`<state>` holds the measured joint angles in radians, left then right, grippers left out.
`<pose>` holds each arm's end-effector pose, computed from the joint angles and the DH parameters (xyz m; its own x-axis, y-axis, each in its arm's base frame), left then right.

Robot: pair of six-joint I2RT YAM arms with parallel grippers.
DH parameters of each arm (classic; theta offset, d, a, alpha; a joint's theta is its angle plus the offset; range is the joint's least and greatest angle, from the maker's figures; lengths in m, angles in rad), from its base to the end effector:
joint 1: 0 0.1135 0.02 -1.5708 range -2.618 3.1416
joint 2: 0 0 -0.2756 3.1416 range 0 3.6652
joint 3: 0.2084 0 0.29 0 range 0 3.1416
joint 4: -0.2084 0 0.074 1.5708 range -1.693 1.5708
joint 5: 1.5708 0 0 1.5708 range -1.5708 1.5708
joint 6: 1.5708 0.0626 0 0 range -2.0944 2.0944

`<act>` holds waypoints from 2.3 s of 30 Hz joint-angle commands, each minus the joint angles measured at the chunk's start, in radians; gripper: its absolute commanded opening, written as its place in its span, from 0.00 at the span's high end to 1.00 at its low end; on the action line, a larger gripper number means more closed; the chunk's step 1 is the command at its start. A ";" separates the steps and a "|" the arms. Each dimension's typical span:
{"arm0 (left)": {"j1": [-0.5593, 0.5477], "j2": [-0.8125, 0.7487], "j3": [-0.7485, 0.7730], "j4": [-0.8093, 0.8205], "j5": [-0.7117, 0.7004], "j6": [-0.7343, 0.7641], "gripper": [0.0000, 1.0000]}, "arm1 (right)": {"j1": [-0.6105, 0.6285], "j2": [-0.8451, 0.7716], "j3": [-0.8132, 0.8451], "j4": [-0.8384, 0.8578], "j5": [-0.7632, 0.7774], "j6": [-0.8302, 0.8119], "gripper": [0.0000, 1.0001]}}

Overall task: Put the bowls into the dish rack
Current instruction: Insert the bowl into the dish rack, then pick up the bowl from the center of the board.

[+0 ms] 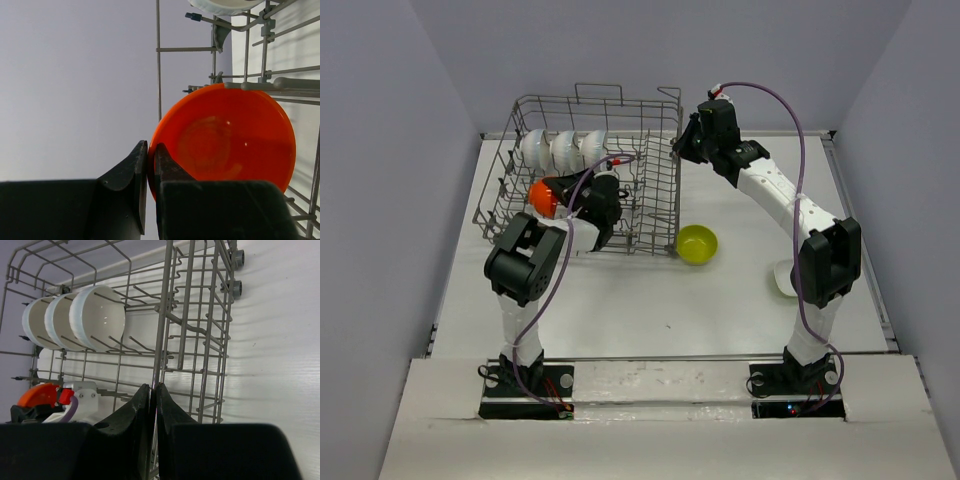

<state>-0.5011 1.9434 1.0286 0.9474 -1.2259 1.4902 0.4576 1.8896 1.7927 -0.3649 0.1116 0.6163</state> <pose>0.4107 -0.1578 0.1851 -0.6581 0.7447 -0.1110 -0.0818 0.0759 0.9938 0.4665 0.2219 0.3468 -0.5282 0.3802 -0.7592 -0.0542 0.8772 0.4770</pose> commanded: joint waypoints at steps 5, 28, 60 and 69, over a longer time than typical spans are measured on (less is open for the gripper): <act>-0.020 0.003 0.034 -0.019 -0.012 -0.064 1.00 | -0.013 0.034 0.011 -0.074 -0.001 -0.069 0.99; -0.025 0.019 0.108 -0.213 -0.029 -0.226 0.53 | -0.013 0.031 0.014 -0.077 -0.001 -0.072 0.99; -0.025 -0.052 0.415 -0.946 0.108 -0.818 0.34 | -0.013 0.028 0.020 -0.086 -0.001 -0.069 0.99; -0.036 -0.067 0.554 -1.218 0.204 -1.014 0.34 | -0.013 0.019 0.017 -0.091 0.002 -0.066 0.99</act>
<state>-0.5247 1.9484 1.4952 -0.1223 -1.0657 0.5968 0.4526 1.8931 1.7985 -0.3668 0.1116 0.6132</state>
